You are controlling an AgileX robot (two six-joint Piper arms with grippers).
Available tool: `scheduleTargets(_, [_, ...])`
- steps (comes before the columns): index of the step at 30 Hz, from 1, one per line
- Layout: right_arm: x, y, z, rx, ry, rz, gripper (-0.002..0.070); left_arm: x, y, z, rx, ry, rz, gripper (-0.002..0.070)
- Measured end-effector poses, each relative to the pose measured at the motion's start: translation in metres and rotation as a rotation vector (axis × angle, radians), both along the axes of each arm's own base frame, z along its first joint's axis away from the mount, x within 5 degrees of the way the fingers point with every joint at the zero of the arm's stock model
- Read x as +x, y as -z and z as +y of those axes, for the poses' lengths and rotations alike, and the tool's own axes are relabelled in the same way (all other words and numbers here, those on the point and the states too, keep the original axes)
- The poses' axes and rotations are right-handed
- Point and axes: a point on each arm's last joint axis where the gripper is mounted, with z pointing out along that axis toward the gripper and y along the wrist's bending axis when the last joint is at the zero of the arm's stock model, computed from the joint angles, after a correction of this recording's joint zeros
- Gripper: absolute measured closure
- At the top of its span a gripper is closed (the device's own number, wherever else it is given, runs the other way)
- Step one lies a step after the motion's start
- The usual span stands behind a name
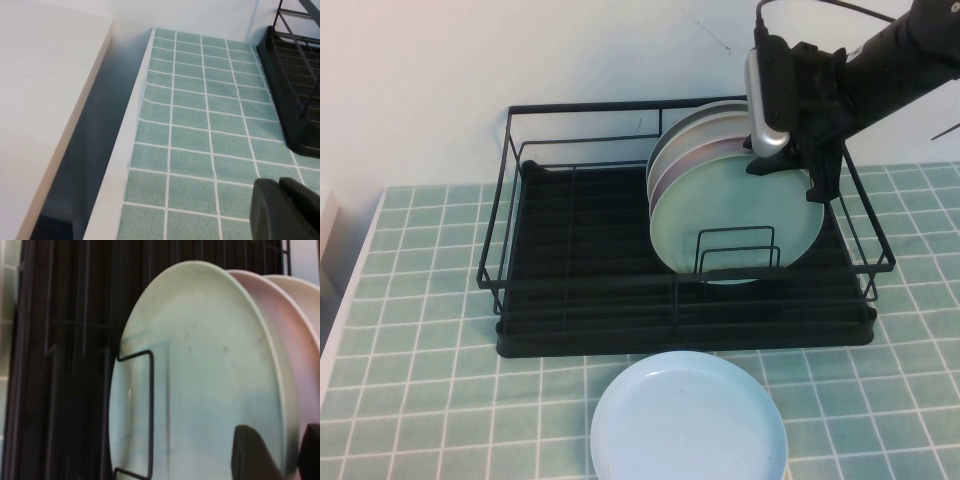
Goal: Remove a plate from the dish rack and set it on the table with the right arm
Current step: Grasp the plate from the shelf
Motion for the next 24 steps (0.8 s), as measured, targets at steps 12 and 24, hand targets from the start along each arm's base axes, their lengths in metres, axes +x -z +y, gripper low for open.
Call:
scheduleTargets(12, [0.01,0.02,0.003,0.0,0.008,0.01,0.0472,0.0,0.0,0.0,0.0,0.0,0.0,0.0678])
scheduleTargets(24, [0.001,-0.006,-0.004,0.006,0.097,-0.001,0.0573,0.0,0.0,0.0,0.0,0.0,0.0,0.0678])
